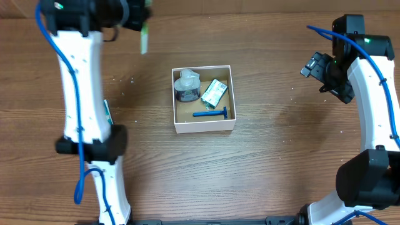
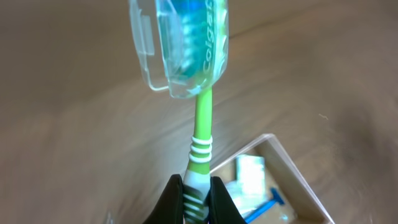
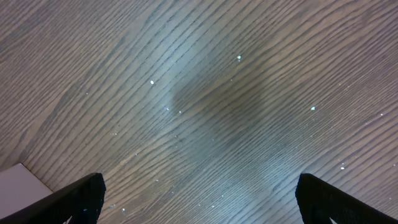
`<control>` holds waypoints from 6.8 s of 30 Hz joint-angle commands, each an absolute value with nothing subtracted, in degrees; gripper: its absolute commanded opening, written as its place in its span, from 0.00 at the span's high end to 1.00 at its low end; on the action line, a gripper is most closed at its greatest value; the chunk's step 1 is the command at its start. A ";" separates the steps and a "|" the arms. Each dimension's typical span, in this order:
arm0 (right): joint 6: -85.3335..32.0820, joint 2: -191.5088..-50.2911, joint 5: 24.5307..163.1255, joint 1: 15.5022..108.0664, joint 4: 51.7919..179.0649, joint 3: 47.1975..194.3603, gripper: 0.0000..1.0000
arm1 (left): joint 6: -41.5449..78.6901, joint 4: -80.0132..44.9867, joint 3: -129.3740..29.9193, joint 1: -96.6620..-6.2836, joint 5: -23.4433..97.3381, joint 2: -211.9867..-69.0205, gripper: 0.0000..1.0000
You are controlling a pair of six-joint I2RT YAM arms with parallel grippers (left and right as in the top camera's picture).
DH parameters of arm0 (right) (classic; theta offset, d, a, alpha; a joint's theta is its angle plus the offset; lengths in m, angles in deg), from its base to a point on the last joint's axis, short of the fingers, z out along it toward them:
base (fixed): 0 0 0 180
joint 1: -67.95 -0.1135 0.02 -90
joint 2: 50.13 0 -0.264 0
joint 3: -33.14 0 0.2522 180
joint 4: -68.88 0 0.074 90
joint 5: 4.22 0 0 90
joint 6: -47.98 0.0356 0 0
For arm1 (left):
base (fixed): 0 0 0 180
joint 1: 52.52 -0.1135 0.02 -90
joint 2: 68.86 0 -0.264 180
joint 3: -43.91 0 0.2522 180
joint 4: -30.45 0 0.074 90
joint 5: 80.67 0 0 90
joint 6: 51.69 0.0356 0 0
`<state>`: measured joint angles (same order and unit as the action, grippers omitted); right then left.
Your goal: Pack container
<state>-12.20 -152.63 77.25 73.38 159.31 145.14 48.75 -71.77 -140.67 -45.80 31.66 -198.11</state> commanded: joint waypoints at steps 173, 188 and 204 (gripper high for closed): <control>-11.76 -152.47 76.40 73.18 159.22 145.42 0.00 | 66.43 -76.47 -110.53 -27.03 22.52 -190.65 0.92; -11.76 -152.47 76.40 73.18 159.22 145.42 0.00 | 45.53 -71.05 -110.53 -27.68 9.19 -190.65 0.66; -11.76 -152.47 76.40 73.18 159.22 145.42 0.00 | 50.12 -62.55 -88.24 -44.84 14.02 -190.68 0.18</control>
<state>-12.18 -152.63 77.21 73.38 159.35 145.14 48.83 -64.67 -93.05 -43.18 12.38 -190.92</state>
